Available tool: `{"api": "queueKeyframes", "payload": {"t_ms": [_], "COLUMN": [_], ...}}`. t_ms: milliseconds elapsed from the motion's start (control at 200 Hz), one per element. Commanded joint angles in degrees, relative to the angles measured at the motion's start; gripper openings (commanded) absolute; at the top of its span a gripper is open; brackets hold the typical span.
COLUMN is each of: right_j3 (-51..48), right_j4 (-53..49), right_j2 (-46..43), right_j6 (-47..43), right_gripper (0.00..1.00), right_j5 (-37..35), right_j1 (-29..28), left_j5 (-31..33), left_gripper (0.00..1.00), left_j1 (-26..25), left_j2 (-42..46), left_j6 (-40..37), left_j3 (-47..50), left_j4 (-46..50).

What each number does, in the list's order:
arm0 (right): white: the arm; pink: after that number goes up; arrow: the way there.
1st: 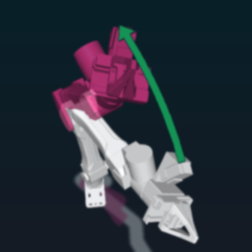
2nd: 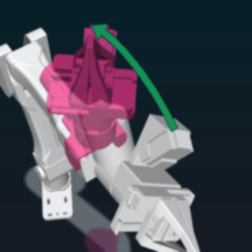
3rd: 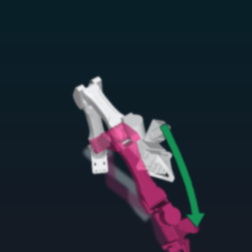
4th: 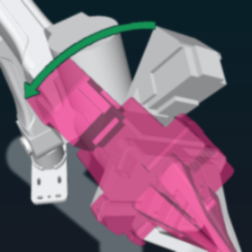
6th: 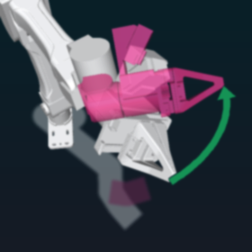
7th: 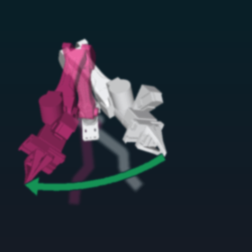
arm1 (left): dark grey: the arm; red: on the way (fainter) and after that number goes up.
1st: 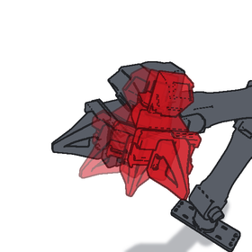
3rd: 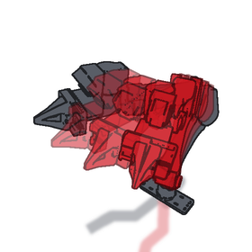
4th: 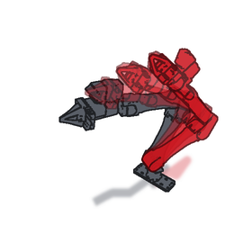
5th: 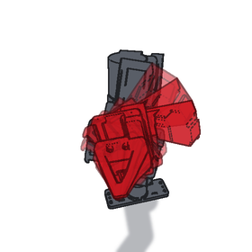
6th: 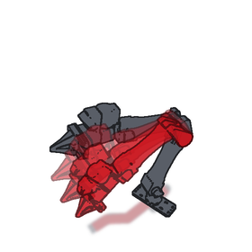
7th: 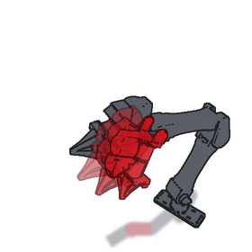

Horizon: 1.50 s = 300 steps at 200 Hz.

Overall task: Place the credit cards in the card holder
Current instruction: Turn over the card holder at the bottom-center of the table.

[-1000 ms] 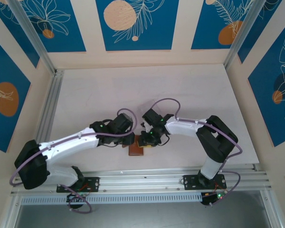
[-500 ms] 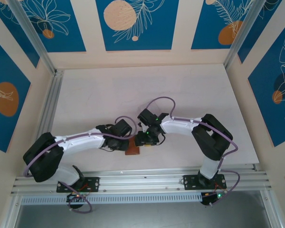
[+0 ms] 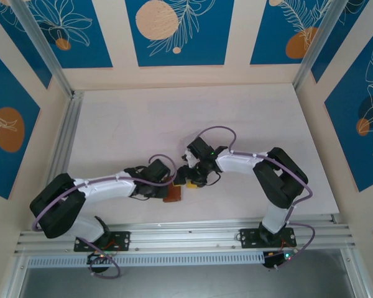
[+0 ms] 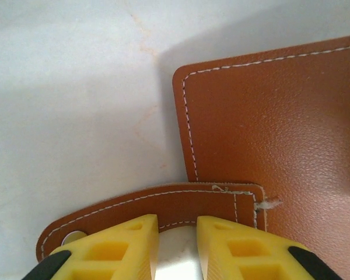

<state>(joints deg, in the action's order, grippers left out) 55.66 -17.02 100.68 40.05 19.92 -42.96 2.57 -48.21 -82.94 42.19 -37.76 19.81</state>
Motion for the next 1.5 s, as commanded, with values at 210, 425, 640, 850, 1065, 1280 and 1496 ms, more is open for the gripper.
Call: {"api": "queueKeyframes", "payload": {"t_ms": [210,425,640,850,1065,1280,1496], "right_j3": [-0.17,-0.79,5.87,10.56,17.93,30.89,30.29], "right_j4": [7.43,-14.99,-44.74,-56.53,-52.42,-51.36,-61.8], "right_j2": [4.45,-10.66,-17.16,-12.16,3.41,16.38,10.28], "right_j6": [4.65,-0.52,-1.19,3.96,4.49,2.48,6.65], "right_gripper": [0.2,0.0,0.0,0.0,0.12,0.08,0.0], "right_j5": [8.38,-13.11,-44.18,-56.21,-52.65,-51.15,-61.14], "right_j1": [-2.58,1.21,2.02,-3.36,-11.98,-17.77,-16.61], "left_j5": [-1.86,-0.23,1.66,0.57,3.53,6.17,6.62], "left_gripper": [0.24,0.37,0.38,0.37,0.37,0.36,0.37], "left_j1": [0.47,2.0,3.6,3.68,3.67,5.04,6.67], "left_j2": [-1.73,10.06,15.74,16.88,21.92,27.72,31.65], "left_j6": [2.62,1.82,0.15,1.13,2.16,3.5,3.64], "left_j3": [5.32,5.7,5.85,6.34,5.53,5.83,7.2], "left_j4": [-2.83,2.59,7.65,7.21,11.59,16.47,18.59]}}
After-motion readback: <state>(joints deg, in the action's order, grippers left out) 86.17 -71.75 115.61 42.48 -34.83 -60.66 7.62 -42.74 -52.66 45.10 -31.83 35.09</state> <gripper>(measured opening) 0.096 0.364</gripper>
